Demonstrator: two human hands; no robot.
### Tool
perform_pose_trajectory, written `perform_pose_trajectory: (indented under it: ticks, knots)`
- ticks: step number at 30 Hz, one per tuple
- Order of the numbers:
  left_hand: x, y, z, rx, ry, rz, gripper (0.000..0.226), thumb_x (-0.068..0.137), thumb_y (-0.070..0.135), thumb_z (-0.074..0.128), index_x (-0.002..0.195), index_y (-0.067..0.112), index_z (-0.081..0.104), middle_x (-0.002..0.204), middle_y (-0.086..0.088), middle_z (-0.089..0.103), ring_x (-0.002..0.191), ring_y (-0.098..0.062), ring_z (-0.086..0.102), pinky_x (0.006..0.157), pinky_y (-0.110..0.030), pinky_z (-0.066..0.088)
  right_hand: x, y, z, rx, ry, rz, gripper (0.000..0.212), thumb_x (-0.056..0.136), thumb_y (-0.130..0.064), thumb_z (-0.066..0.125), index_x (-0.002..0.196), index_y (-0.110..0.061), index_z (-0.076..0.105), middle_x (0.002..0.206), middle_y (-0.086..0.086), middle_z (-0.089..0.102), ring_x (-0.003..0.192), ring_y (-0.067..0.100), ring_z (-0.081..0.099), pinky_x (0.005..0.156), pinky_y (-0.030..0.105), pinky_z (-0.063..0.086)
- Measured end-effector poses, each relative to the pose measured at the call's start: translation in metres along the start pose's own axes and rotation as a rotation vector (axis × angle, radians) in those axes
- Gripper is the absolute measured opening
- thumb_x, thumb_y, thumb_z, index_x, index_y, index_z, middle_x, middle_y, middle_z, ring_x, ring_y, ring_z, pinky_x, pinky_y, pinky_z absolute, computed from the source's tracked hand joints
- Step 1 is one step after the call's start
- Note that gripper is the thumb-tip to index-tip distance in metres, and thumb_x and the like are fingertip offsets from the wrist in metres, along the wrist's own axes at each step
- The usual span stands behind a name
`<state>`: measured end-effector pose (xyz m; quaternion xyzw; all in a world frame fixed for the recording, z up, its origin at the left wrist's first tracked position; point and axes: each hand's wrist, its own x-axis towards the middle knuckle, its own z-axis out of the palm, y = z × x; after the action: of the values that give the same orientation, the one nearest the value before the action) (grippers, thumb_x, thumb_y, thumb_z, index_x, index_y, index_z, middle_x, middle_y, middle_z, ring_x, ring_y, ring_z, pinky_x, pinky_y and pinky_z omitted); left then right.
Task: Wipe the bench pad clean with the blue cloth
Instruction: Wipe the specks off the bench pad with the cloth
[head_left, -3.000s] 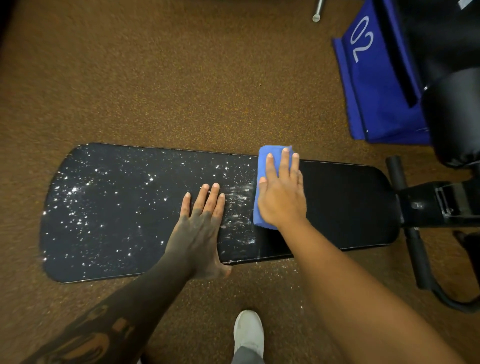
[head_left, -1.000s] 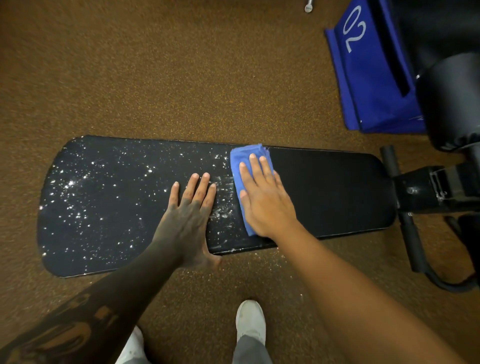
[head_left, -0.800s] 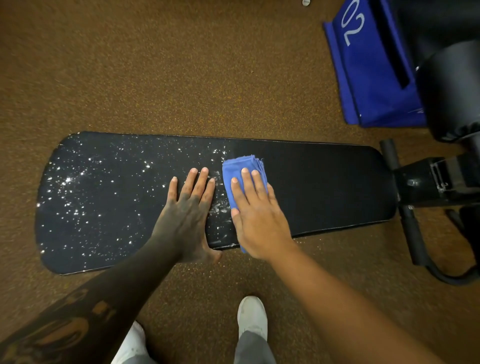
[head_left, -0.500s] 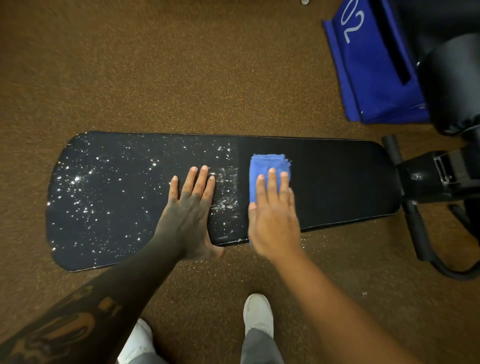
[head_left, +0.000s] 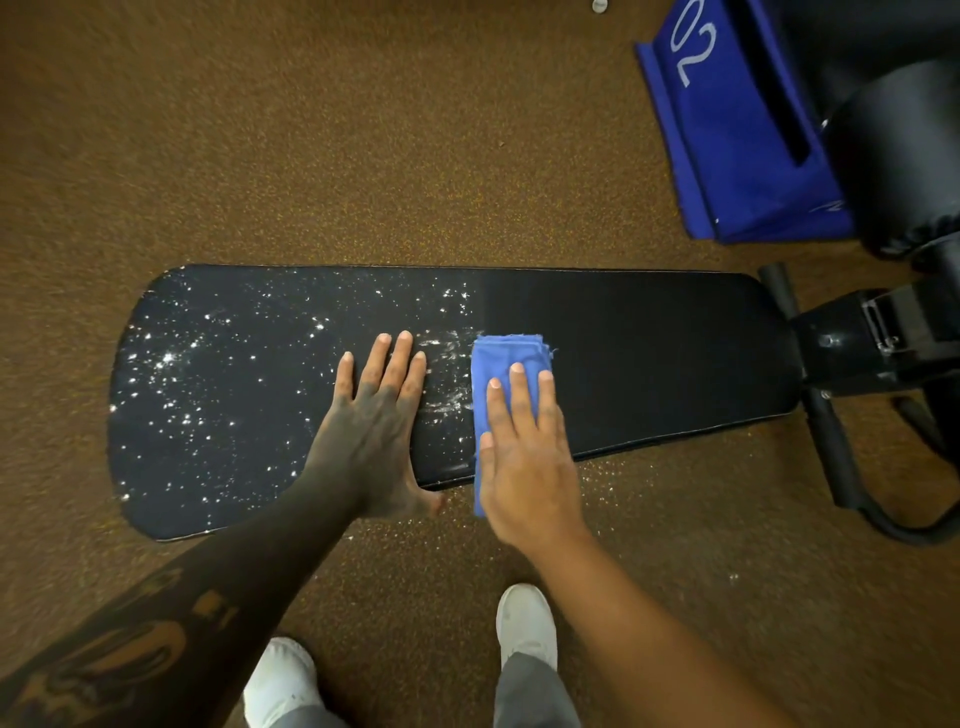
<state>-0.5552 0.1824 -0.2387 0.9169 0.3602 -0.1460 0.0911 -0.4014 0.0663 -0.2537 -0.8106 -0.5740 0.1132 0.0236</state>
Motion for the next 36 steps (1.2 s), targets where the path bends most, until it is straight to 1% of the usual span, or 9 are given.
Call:
perform_pose_trajectory:
  ticks: [4,9,12,15,18,24,28,31,36]
  knots:
    - [0.0,-0.002,0.0,0.007,-0.008,0.008,0.15,0.051,0.098,0.042,0.152,0.007,-0.019,0.163,-0.017,-0.026,0.151,-0.034,-0.023,0.124,-0.059,-0.002,0.012,-0.006,-0.002,0.04,0.051,0.184,0.058,0.103,-0.036,0.017,0.157,-0.016,0.016,0.166,0.009,0.005,0.152,0.033,-0.006,0.123,0.05,0.01]
    - [-0.001,-0.003,0.0,0.01,0.002,0.008,0.144,0.053,0.099,0.037,0.153,0.011,-0.019,0.163,-0.017,-0.027,0.151,-0.035,-0.024,0.123,-0.059,-0.004,-0.001,-0.024,-0.007,-0.058,-0.011,0.044,0.059,0.102,-0.041,0.022,0.156,-0.019,0.017,0.166,0.013,0.005,0.151,0.037,-0.005,0.121,0.057,0.012]
    - [-0.001,-0.005,0.0,0.004,0.005,0.01,0.144,0.051,0.099,0.036,0.154,0.012,-0.017,0.164,-0.017,-0.023,0.152,-0.035,-0.02,0.123,-0.061,-0.002,0.011,-0.013,-0.017,-0.065,0.013,0.097,0.059,0.1,-0.042,0.02,0.156,-0.027,0.014,0.166,0.014,0.0,0.151,0.039,-0.005,0.119,0.06,0.006]
    - [-0.002,-0.007,0.0,-0.01,0.006,0.0,0.144,0.049,0.097,0.039,0.156,0.013,-0.009,0.165,-0.016,-0.019,0.153,-0.035,-0.017,0.122,-0.062,0.001,0.016,-0.017,-0.01,-0.01,-0.038,0.107,0.061,0.099,-0.041,0.013,0.157,-0.023,0.01,0.165,0.014,-0.008,0.151,0.039,-0.008,0.12,0.057,0.014]
    - [-0.005,-0.013,0.0,-0.019,0.001,-0.013,0.147,0.048,0.098,0.041,0.156,0.014,-0.012,0.165,-0.015,-0.022,0.152,-0.034,-0.019,0.123,-0.061,-0.003,0.031,-0.014,-0.005,0.015,-0.023,0.083,0.062,0.099,-0.038,0.016,0.157,-0.015,0.015,0.165,0.017,-0.004,0.15,0.041,-0.005,0.121,0.053,0.017]
    - [-0.006,-0.017,0.003,-0.019,-0.002,-0.022,0.152,0.045,0.101,0.042,0.154,0.013,-0.019,0.163,-0.014,-0.026,0.151,-0.034,-0.023,0.122,-0.06,-0.006,0.073,-0.015,-0.009,0.036,0.031,0.125,0.061,0.101,-0.035,0.025,0.156,-0.012,0.016,0.164,0.018,-0.005,0.15,0.04,-0.005,0.121,0.05,0.016]
    - [-0.007,-0.018,0.003,-0.047,0.015,-0.029,0.149,0.047,0.101,0.037,0.155,0.012,-0.016,0.163,-0.014,-0.026,0.151,-0.033,-0.024,0.122,-0.059,-0.01,0.028,-0.03,-0.007,-0.036,-0.02,0.065,0.064,0.1,-0.041,0.015,0.157,-0.01,0.013,0.165,0.017,0.0,0.151,0.039,-0.006,0.12,0.049,0.014]
    - [-0.007,-0.019,0.002,-0.055,0.014,-0.028,0.149,0.048,0.1,0.041,0.155,0.014,-0.017,0.163,-0.014,-0.026,0.151,-0.033,-0.024,0.122,-0.06,-0.008,0.036,-0.027,-0.008,-0.038,-0.04,0.027,0.063,0.1,-0.041,0.015,0.157,-0.013,0.011,0.165,0.015,-0.001,0.151,0.038,-0.007,0.12,0.049,0.014]
    - [-0.009,-0.023,0.003,-0.057,-0.008,-0.024,0.151,0.047,0.1,0.043,0.152,0.015,-0.023,0.162,-0.014,-0.029,0.15,-0.034,-0.026,0.122,-0.061,-0.007,0.111,-0.022,-0.015,0.003,0.004,0.167,0.061,0.102,-0.036,0.027,0.157,-0.011,0.013,0.165,0.017,-0.002,0.15,0.041,-0.006,0.121,0.051,0.015]
